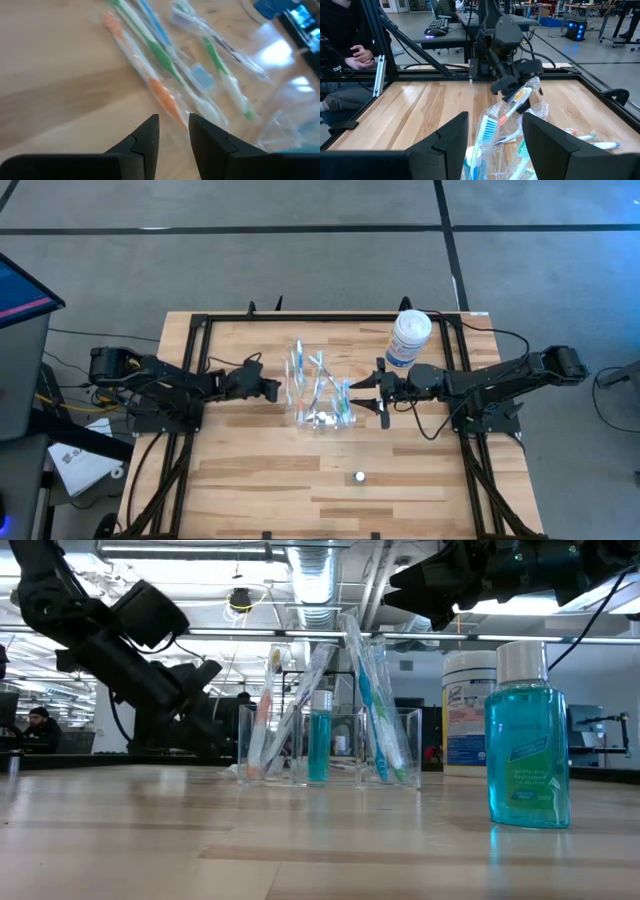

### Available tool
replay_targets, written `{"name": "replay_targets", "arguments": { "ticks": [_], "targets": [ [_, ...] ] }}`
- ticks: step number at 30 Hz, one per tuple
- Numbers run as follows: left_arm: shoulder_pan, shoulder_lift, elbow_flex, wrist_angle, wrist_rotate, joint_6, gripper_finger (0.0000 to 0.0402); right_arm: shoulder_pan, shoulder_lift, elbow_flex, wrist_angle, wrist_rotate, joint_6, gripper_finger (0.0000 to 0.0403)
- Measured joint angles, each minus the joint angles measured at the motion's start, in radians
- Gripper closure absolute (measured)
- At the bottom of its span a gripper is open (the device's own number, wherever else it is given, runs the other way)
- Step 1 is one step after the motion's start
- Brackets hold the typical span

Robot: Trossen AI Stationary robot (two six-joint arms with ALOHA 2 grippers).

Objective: Pick & Place toothbrushing station
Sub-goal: Put the orange toothbrush into the transparent organizer

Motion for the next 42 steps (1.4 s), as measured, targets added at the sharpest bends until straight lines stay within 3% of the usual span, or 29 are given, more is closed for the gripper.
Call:
{"name": "replay_targets", "arguments": {
  "ticks": [4,10,23,32,42],
  "targets": [
    [-0.001,0.0,0.005,0.0,0.042,0.0,0.0301,0.0,0.0,0.0,0.003,0.0,0.0,0.0226],
    [0.044,0.0,0.006,0.0,-0.001,0.011,0.0301,0.0,0.0,0.0,0.004,0.0,0.0,0.0226],
    [0.201,0.0,0.006,0.003,0.149,0.011,0.0301,0.0,0.0,0.0,0.008,0.0,0.0,0.0226],
    [0.214,0.0,0.036,0.003,0.156,0.025,0.0301,-0.006,0.0,0.0,0.008,0.0,0.0,0.0226],
    [0.249,0.155,0.087,0.003,0.175,0.027,0.0301,-0.006,0.0,0.0,0.008,0.0,0.0,0.0226]
  ]
}}
